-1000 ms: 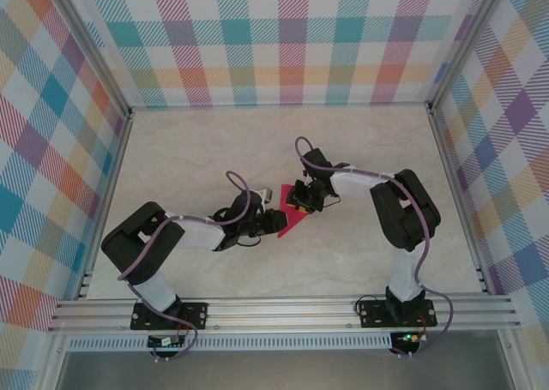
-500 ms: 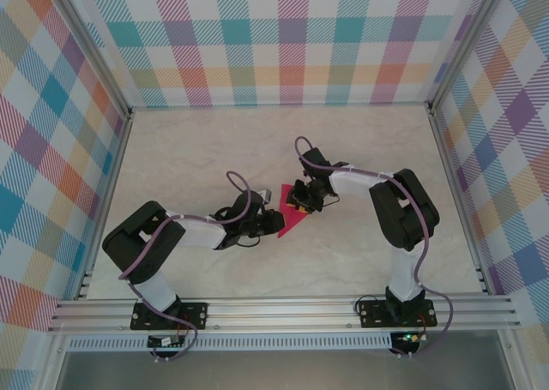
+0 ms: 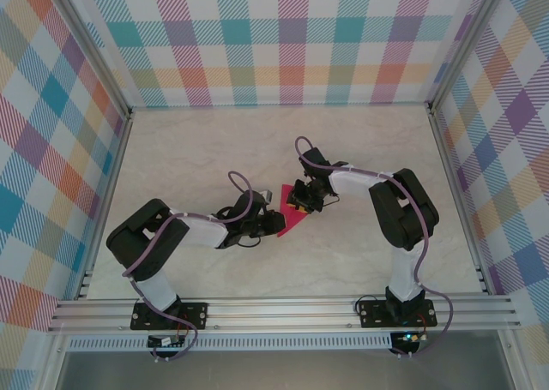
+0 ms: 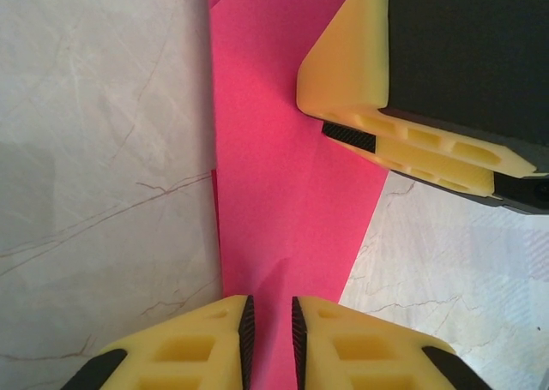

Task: Fold a paper plane with a square sheet of paper (pick it up from the middle)
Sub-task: Fourth fold the wing at the center of the table.

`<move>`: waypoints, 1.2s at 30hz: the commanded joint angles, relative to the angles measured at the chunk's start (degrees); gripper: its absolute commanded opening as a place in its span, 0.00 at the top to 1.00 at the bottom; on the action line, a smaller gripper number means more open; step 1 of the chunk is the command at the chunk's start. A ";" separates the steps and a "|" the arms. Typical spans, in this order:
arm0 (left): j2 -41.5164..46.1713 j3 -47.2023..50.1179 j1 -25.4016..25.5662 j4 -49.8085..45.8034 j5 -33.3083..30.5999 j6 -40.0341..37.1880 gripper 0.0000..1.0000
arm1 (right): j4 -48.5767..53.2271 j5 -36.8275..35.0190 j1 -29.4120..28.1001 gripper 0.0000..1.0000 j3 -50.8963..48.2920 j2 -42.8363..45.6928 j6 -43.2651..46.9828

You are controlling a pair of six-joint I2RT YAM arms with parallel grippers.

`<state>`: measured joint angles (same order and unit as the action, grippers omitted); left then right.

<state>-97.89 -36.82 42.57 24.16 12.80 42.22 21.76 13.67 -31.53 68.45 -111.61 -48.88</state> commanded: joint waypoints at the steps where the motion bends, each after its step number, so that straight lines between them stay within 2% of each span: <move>1: 3.05 0.00 0.15 0.76 1.87 -0.74 0.74 | 5.14 -11.24 0.85 0.68 -2.97 -6.34 -0.23; 7: 6.84 1.90 0.15 0.58 1.55 -0.35 0.70 | 4.87 -10.64 0.85 0.69 -2.79 -6.73 -0.09; 12: 8.98 2.39 0.15 -6.38 -2.73 -0.29 0.69 | 4.91 -10.61 0.84 0.68 -2.70 -6.86 -0.01; 16: 7.45 2.45 0.15 -5.57 -0.34 1.32 0.70 | 4.87 -10.59 0.87 0.68 -2.70 -7.02 -0.07; 24: 3.68 1.17 0.15 -3.80 1.96 1.70 0.80 | 4.80 -10.25 0.85 0.69 -2.87 -7.22 -0.11; 32: 2.77 0.87 0.15 -3.00 2.93 1.68 0.83 | 4.71 -10.16 0.85 0.69 -2.87 -7.27 -0.15; 36: 2.66 0.96 0.15 -1.87 3.97 1.73 0.81 | 4.70 -10.10 0.85 0.69 -2.79 -7.26 -0.01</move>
<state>-94.45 -35.07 42.57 20.67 15.11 43.75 22.22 13.72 -31.51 68.86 -111.98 -48.88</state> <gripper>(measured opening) 0.186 0.314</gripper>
